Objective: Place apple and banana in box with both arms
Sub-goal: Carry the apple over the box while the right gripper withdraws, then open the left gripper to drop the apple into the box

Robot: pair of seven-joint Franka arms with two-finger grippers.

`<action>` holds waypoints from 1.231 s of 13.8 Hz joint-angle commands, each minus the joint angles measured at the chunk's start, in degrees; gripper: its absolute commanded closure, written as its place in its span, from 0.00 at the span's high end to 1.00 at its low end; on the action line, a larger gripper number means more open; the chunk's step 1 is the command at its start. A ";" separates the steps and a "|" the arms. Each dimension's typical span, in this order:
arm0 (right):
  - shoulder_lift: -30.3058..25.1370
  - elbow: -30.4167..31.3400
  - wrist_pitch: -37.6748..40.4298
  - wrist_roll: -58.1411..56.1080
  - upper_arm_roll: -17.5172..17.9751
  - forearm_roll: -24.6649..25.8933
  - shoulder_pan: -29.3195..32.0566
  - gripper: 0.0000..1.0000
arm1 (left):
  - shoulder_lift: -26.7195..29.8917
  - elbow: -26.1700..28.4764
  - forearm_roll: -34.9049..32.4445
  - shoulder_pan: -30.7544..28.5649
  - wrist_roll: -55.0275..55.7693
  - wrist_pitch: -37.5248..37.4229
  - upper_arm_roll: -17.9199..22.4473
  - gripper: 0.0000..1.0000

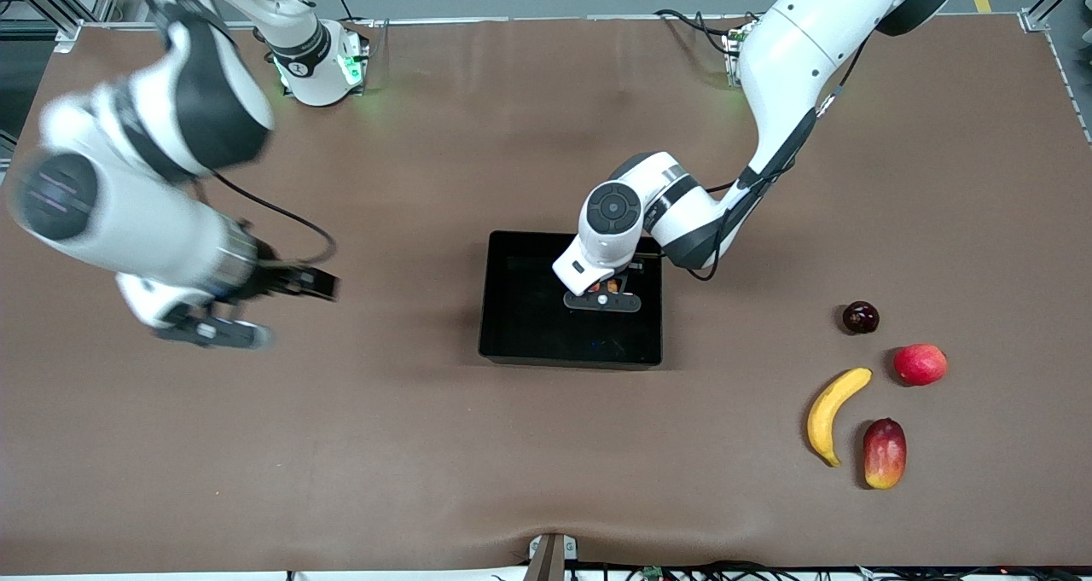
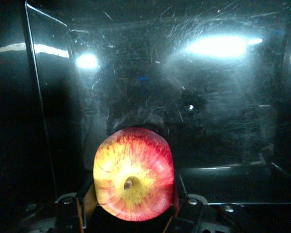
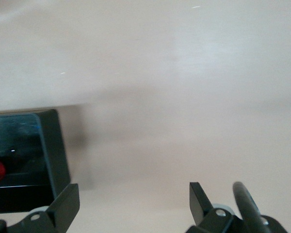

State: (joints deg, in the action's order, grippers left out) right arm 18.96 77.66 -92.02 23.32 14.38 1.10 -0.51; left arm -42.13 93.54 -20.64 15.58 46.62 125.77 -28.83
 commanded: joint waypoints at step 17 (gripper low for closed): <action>-19.23 3.55 17.23 -19.98 -20.88 -1.36 0.60 1.00 | 11.28 -5.48 -1.06 -27.77 -46.30 -11.71 0.35 1.00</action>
State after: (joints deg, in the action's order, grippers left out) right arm 0.51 80.19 -74.31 3.76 -5.29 0.57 1.37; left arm -29.36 87.91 -20.52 -9.18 7.95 111.63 -27.89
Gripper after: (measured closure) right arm 0.000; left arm 0.000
